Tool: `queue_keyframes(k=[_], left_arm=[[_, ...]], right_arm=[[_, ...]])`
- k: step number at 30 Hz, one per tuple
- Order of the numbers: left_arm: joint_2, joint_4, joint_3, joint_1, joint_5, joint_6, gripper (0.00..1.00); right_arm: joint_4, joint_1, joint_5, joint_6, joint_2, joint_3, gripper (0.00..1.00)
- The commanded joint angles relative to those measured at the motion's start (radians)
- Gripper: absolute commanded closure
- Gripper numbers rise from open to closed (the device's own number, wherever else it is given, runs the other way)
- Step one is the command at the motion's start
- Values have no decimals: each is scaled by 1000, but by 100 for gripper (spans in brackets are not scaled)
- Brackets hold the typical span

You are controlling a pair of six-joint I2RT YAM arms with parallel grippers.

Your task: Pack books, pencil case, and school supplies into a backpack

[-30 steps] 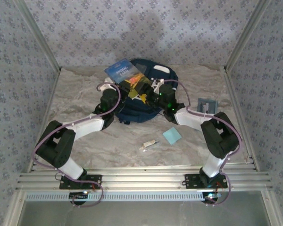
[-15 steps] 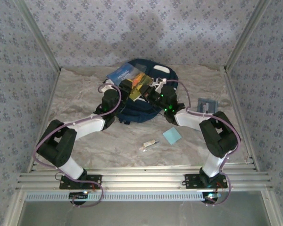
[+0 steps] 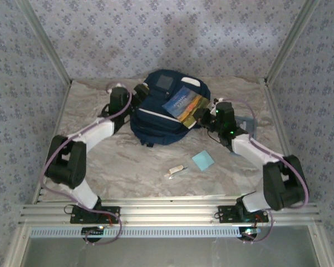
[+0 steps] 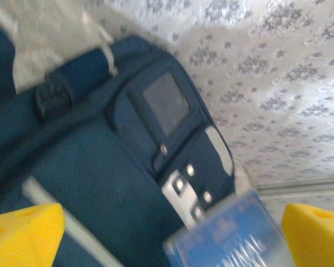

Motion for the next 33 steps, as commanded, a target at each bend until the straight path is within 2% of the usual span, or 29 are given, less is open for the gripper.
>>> queue_keyframes(k=[1, 4, 11, 17, 20, 24, 26, 30, 31, 33], left_arm=[[118, -238, 172, 18, 84, 279, 1], [271, -442, 399, 24, 56, 423, 2], [640, -875, 951, 49, -34, 627, 11], [931, -1173, 1412, 76, -14, 681, 14], [1004, -1232, 1502, 94, -10, 674, 14], [1007, -1226, 1450, 104, 8, 662, 15], [1007, -1224, 1430, 100, 39, 656, 26], [1005, -1225, 1403, 95, 77, 611, 80], [998, -1230, 1394, 95, 75, 596, 96], [954, -1209, 1322, 96, 45, 560, 100]], right_arm=[[-229, -21, 6, -194, -84, 23, 100], [-323, -57, -13, -234, -112, 27, 100], [-395, -88, -31, -264, -165, 16, 100], [-411, -85, -19, -297, -181, 15, 100], [-417, -82, -5, -303, -199, 16, 100], [-423, -83, 9, -312, -209, 26, 100], [-421, -82, 11, -312, -207, 32, 100], [-423, -84, 13, -319, -202, 43, 100], [-431, -86, 13, -325, -203, 48, 100], [-454, -91, 16, -338, -210, 54, 100]])
